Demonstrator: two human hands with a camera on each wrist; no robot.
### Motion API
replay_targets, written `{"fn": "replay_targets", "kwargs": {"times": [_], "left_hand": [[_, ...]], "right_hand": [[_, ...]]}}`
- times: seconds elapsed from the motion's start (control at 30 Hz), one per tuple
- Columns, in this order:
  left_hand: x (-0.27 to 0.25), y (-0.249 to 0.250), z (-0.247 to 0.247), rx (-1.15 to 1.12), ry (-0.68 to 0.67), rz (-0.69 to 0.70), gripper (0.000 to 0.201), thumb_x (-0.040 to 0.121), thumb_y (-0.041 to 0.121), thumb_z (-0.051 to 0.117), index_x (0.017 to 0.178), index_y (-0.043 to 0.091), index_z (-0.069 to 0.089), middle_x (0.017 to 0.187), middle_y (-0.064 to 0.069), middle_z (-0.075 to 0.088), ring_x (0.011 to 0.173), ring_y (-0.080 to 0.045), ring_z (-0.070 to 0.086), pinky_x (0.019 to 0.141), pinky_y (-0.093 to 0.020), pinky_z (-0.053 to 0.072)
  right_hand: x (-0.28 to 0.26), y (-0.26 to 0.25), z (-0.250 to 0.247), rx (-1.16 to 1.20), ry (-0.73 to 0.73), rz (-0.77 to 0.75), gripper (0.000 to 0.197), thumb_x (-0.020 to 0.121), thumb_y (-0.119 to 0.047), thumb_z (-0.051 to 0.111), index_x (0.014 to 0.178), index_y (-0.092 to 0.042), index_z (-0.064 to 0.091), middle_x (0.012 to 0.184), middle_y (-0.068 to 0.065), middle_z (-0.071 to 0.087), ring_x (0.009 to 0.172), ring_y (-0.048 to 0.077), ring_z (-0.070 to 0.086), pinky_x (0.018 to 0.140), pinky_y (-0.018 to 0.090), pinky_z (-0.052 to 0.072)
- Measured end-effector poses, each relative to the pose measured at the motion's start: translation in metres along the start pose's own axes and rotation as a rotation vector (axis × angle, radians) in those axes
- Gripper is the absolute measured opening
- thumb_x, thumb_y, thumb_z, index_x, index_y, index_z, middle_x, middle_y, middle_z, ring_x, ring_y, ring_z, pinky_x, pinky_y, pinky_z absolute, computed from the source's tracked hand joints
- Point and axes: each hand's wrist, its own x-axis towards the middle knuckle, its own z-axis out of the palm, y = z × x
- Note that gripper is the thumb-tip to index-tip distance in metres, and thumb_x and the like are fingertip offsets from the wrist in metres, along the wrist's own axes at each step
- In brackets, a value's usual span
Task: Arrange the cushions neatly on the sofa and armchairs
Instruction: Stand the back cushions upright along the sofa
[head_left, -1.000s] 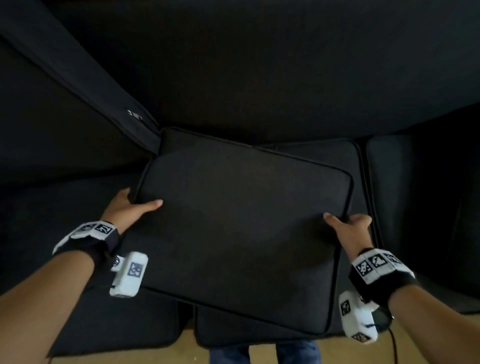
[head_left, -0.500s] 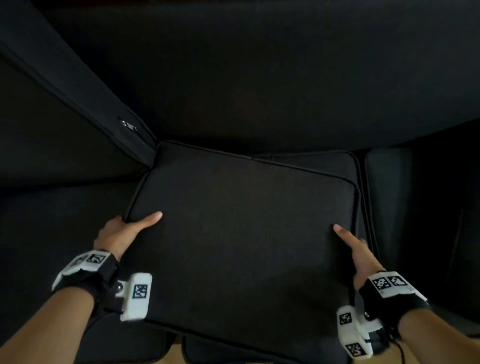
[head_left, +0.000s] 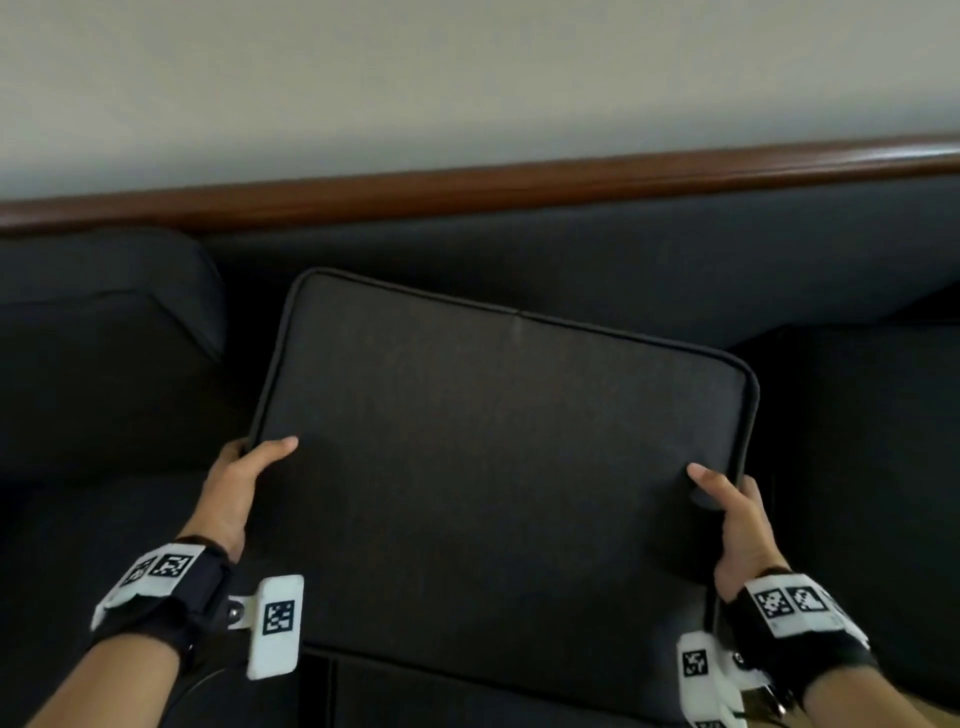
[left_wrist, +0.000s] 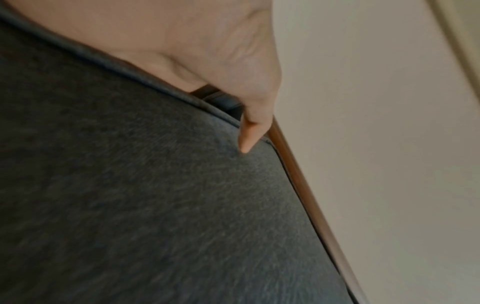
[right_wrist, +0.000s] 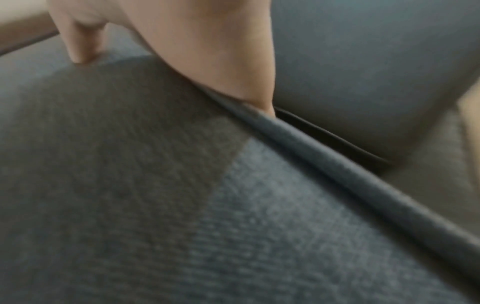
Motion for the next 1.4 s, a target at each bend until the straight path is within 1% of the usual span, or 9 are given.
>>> {"fn": "replay_targets", "kwargs": {"times": [0.13,0.3,0.47,0.63,0.83,0.9,1.03,1.3,1.4], "left_hand": [[-0.013,0.031,0.008,-0.161,-0.047,-0.025,0.068,0.065,0.018,0.067,0.129,0.001,0.052,0.103,-0.020,0.063,0.086,-0.033,0.063,0.071,-0.040,0.052],[-0.034,0.050,0.015,-0.259,-0.049,0.104,0.041,0.080,-0.008,0.044,0.115,0.012,0.053,0.094,-0.007,0.062,0.088,-0.025,0.058,0.070,-0.036,0.045],[-0.039,0.055,0.009,-0.298,-0.070,0.254,0.036,0.048,-0.008,0.061,0.075,0.016,0.066,0.072,0.003,0.066,0.088,-0.021,0.055,0.073,-0.018,0.044],[-0.025,0.040,0.014,-0.367,0.017,0.160,0.069,0.066,-0.003,0.057,0.124,0.033,0.051,0.109,0.013,0.062,0.123,-0.018,0.047,0.106,-0.038,0.029],[-0.055,0.086,0.035,-0.426,0.169,0.374,0.061,0.082,0.010,0.055,0.140,0.028,0.049,0.129,0.008,0.055,0.115,-0.008,0.050,0.098,-0.028,0.034],[-0.052,0.106,0.042,-0.167,0.159,0.411,0.057,0.092,0.010,0.054,0.144,0.029,0.043,0.147,-0.001,0.042,0.128,-0.017,0.045,0.101,-0.028,0.039],[-0.040,0.131,0.047,0.813,0.167,0.246,0.071,0.093,0.035,0.054,0.149,0.051,0.015,0.165,0.002,0.000,0.149,-0.031,0.012,0.113,-0.062,0.018],[-0.045,0.117,0.031,1.030,0.212,0.382,0.084,0.087,0.026,0.062,0.150,0.048,0.010,0.164,-0.001,-0.002,0.148,-0.024,0.017,0.112,-0.057,0.024],[-0.067,0.094,0.020,1.015,0.192,0.425,0.088,0.085,0.027,0.063,0.149,0.049,0.007,0.164,-0.002,-0.003,0.142,-0.023,0.028,0.110,-0.052,0.025]], "right_hand": [[0.009,-0.054,0.013,0.066,-0.102,-0.118,0.029,0.077,-0.007,0.064,0.097,-0.027,0.059,0.104,0.010,0.065,0.089,0.031,0.064,0.073,0.049,0.054],[0.020,-0.093,0.027,0.184,-0.203,-0.227,0.068,0.057,0.014,0.048,0.107,-0.029,0.061,0.114,0.004,0.064,0.098,0.029,0.061,0.078,0.047,0.052],[0.029,-0.086,0.037,0.191,-0.275,-0.242,0.070,0.049,0.015,0.047,0.107,-0.018,0.069,0.088,-0.002,0.074,0.085,0.018,0.069,0.058,0.026,0.057],[0.020,-0.085,0.056,0.093,-0.291,-0.275,0.081,0.066,0.013,0.054,0.117,-0.050,0.055,0.118,-0.008,0.057,0.098,0.012,0.058,0.069,0.025,0.046],[0.018,-0.118,0.090,-0.107,-0.152,-0.306,0.073,0.077,0.007,0.063,0.135,-0.035,0.047,0.127,0.002,0.057,0.109,0.019,0.057,0.073,0.028,0.045],[0.016,-0.122,0.098,-0.173,-0.126,-0.351,0.075,0.079,0.004,0.067,0.138,-0.035,0.044,0.133,0.005,0.056,0.119,0.023,0.055,0.089,0.035,0.048],[0.003,-0.128,0.119,-0.383,-0.101,-0.375,0.082,0.083,-0.003,0.069,0.150,-0.032,0.030,0.150,0.007,0.041,0.135,0.027,0.041,0.110,0.049,0.037],[-0.062,-0.140,0.183,-1.038,0.016,-0.510,0.060,0.085,-0.032,0.067,0.139,-0.025,0.043,0.145,0.018,0.028,0.131,0.039,0.028,0.105,0.048,0.034],[-0.097,-0.126,0.216,-1.204,-0.037,-0.718,0.066,0.081,-0.040,0.070,0.139,-0.026,0.042,0.144,0.014,0.024,0.135,0.035,0.022,0.108,0.048,0.031]]}}
